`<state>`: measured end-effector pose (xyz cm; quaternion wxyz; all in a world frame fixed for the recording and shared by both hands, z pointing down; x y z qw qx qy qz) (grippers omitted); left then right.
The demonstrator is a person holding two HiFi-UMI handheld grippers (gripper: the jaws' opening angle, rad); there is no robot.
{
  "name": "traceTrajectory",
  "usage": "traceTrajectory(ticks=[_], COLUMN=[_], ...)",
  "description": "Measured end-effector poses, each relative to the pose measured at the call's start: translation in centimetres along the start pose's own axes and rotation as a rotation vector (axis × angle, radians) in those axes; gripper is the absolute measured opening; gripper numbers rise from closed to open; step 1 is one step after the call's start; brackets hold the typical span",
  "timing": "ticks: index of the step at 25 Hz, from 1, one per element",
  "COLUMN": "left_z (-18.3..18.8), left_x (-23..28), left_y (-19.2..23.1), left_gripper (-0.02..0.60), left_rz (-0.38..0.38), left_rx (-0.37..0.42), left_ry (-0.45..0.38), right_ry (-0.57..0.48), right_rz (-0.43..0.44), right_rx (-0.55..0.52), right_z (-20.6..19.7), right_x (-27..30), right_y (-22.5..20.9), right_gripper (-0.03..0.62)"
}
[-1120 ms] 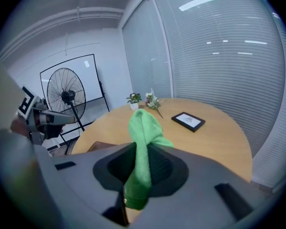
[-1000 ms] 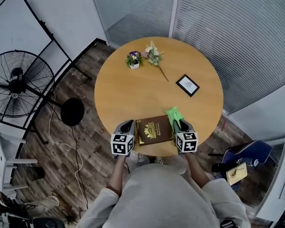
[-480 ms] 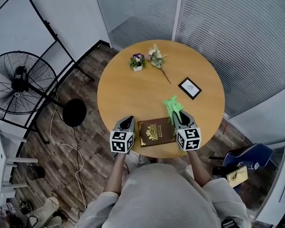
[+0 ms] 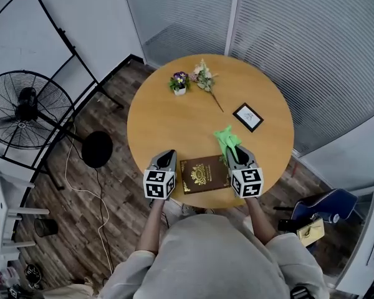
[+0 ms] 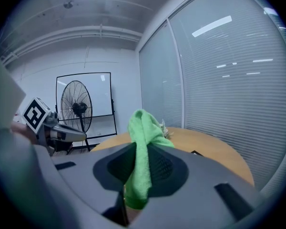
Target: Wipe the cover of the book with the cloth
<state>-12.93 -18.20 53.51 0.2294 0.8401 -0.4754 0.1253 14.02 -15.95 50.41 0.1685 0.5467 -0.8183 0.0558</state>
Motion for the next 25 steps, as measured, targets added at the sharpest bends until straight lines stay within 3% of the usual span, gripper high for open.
traceTrajectory(ticks=[25], left_z=[-0.8], left_x=[0.3], left_y=[0.2], left_gripper=[0.008], left_rz=[0.000], left_rx=[-0.014], left_ry=[0.018], right_ry=[0.039], right_rz=[0.004], right_rx=[0.014], right_z=[-1.1], right_x=[0.3], right_y=[0.9], right_gripper=[0.072])
Point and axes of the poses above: the fingertips, and each gripper's own axes: x forward along the fingers, y to its left, z out of its top, the point moved 8 cm from there along -x, backward along the fingers, and after that the axes turned 8 degrees about -x, right-handed, at the moved point
